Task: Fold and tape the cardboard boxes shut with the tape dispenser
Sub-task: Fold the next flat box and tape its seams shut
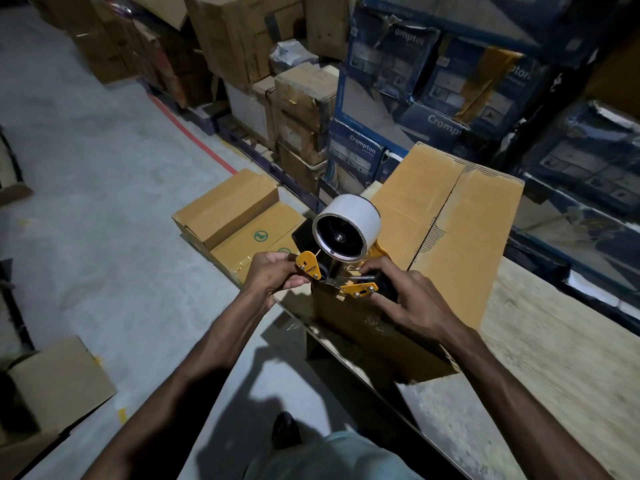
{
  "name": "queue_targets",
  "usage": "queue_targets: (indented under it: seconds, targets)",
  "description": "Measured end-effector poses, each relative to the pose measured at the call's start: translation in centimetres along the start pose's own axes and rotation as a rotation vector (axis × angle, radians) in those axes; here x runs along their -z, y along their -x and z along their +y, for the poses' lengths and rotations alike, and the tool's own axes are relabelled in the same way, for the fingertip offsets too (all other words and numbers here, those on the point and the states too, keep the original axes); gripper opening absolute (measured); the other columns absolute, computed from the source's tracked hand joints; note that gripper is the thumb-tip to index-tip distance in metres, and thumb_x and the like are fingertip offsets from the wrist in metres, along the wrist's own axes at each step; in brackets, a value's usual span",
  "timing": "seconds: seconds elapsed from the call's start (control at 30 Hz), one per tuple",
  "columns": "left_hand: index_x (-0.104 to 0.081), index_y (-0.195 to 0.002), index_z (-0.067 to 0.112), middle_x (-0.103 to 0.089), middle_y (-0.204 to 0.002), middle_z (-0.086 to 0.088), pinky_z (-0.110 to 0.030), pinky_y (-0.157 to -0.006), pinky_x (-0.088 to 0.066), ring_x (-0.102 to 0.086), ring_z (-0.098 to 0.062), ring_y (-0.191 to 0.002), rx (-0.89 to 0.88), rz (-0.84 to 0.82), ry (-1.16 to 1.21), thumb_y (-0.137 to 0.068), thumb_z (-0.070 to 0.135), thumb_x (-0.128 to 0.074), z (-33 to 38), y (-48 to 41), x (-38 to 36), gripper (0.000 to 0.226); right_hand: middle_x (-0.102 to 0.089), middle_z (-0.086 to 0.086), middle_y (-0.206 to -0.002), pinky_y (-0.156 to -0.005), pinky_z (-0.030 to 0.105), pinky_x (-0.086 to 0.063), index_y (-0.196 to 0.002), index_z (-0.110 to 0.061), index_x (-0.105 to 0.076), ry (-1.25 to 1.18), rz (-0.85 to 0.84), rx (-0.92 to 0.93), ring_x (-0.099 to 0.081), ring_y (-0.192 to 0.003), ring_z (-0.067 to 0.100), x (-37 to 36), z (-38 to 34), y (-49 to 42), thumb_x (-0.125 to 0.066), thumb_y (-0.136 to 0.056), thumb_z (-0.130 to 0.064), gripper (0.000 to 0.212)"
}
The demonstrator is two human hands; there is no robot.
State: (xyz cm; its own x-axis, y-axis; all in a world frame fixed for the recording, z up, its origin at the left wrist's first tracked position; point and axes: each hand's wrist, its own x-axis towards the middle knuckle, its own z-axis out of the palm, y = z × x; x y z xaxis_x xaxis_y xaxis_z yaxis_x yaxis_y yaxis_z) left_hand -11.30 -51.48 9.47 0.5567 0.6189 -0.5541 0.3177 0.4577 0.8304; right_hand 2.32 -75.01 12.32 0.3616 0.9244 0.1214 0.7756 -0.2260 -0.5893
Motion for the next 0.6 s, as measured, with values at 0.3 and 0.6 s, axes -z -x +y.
queue_targets:
  seconds: [0.3,0.6]
  targets:
    - [-0.076,-0.096,-0.001,-0.076,-0.072,-0.015,-0.014,-0.055,-0.056,-0.068,-0.010,-0.053,-0.096,0.072,0.015,-0.085,0.009,-0.082,-0.9,-1.7,6.2,0.017,-0.068,-0.012,-0.082,-0.049,0.022,-0.037,-0.134,-0.039,-0.047,0.056,0.011,-0.008,-0.055,-0.057,0.010,3.4,2.2,4.2,-0.068,-0.098,-0.033,0.042]
    - [-0.077,-0.098,0.001,-0.076,-0.077,-0.020,-0.016,-0.054,-0.056,-0.067,-0.012,-0.053,-0.120,0.014,-0.003,-0.084,0.012,-0.085,-2.0,-2.6,3.7,0.019,-0.069,-0.020,-0.087,-0.049,0.025,-0.042,-0.131,-0.038,-0.050,0.145,0.044,-0.060,-0.055,-0.060,0.000,3.4,2.6,7.1,-0.059,-0.095,-0.050,0.040]
